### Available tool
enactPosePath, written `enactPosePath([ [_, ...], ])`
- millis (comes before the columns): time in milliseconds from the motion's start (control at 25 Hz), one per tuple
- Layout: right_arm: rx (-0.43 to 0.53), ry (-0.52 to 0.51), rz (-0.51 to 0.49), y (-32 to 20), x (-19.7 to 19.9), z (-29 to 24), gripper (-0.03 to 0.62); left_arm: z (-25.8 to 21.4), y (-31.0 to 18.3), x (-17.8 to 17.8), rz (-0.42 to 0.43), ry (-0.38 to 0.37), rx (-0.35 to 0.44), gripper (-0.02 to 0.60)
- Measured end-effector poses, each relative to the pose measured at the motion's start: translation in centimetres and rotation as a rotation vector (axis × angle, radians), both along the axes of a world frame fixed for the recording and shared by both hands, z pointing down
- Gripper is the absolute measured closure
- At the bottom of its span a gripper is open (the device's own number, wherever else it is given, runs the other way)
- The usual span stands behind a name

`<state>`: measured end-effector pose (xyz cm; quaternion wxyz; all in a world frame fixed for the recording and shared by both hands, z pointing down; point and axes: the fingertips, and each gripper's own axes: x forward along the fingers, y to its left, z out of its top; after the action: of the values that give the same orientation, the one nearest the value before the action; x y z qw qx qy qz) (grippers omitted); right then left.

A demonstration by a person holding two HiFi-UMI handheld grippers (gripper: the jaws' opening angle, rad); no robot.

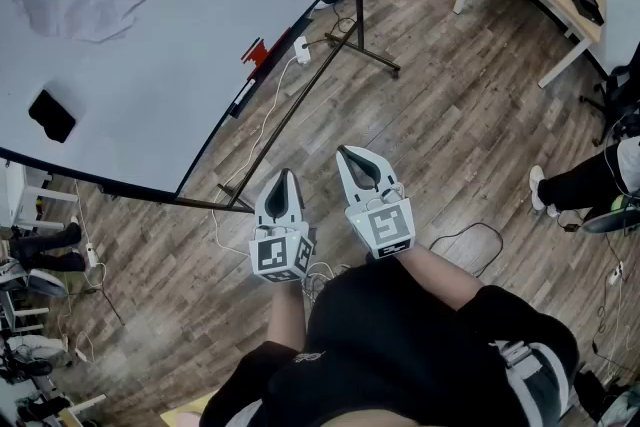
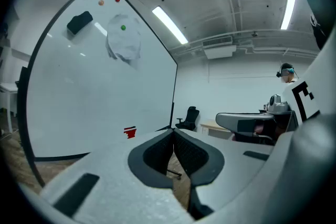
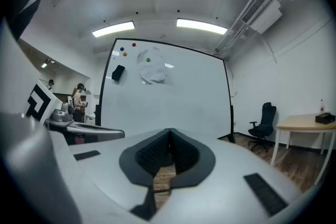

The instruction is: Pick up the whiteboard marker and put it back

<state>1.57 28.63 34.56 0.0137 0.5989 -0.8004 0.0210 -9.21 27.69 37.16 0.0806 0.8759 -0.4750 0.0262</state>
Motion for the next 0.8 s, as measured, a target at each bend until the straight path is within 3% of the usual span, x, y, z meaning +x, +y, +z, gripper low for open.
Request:
enactPosePath([
  [280,-0.006,-0.005,0.024,-1.2,3.4,0.8,0.591,0.4,-1.6,3.8,0.028,-0.03,0.003,0.575],
  [560,-0.023,-0.013,-0.021,-2.3,6.3,1.8,0.591,1.3,-2.5,7.2,0.015,-0.035,-0.016,0.574],
  [800,-0.061,-0.008,-0.044,-4.3,7.0,3.4,0.591,1.8,-4.1,8.2,0.006,-0.058,-0.028,0.575],
])
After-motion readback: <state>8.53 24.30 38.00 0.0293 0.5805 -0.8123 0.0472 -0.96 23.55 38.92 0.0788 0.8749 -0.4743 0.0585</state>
